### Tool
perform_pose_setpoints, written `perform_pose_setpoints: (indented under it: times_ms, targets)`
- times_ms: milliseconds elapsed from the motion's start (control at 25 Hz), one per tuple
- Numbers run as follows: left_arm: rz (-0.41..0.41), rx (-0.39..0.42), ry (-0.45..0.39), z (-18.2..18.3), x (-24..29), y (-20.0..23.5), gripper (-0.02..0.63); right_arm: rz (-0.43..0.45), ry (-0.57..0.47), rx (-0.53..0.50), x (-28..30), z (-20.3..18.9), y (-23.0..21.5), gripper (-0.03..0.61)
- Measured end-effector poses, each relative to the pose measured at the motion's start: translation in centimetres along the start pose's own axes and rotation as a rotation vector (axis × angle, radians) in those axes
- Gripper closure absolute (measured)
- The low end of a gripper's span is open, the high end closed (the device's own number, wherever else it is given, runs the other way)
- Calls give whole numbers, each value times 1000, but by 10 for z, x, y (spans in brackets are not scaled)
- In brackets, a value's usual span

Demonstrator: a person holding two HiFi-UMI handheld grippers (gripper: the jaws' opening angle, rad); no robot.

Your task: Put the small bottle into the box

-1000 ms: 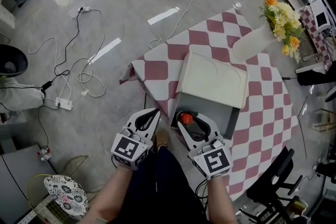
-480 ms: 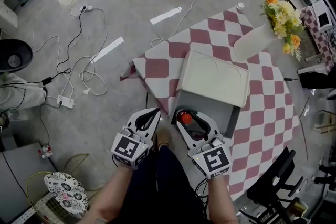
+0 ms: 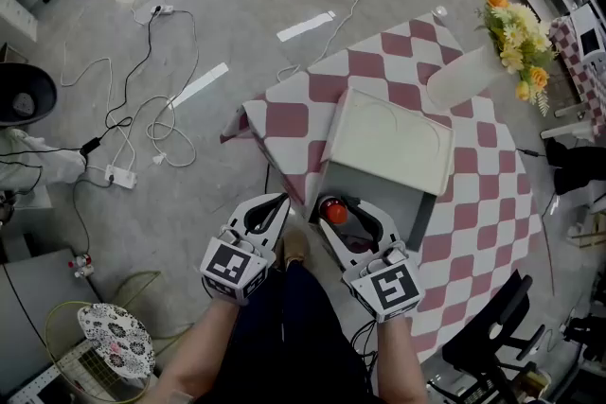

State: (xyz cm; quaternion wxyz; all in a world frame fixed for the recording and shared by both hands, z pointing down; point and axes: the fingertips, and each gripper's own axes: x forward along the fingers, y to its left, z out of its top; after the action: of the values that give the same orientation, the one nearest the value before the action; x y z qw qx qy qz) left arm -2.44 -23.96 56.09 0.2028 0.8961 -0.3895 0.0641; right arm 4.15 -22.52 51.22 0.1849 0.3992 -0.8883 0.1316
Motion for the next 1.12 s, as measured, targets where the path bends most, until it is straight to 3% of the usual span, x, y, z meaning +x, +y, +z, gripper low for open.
perform_pose_setpoints:
  times_ms: [1120]
  targets:
    - [-8,15,-17,6,-4,-6,612,-8,-19,24,-17,6,1,388]
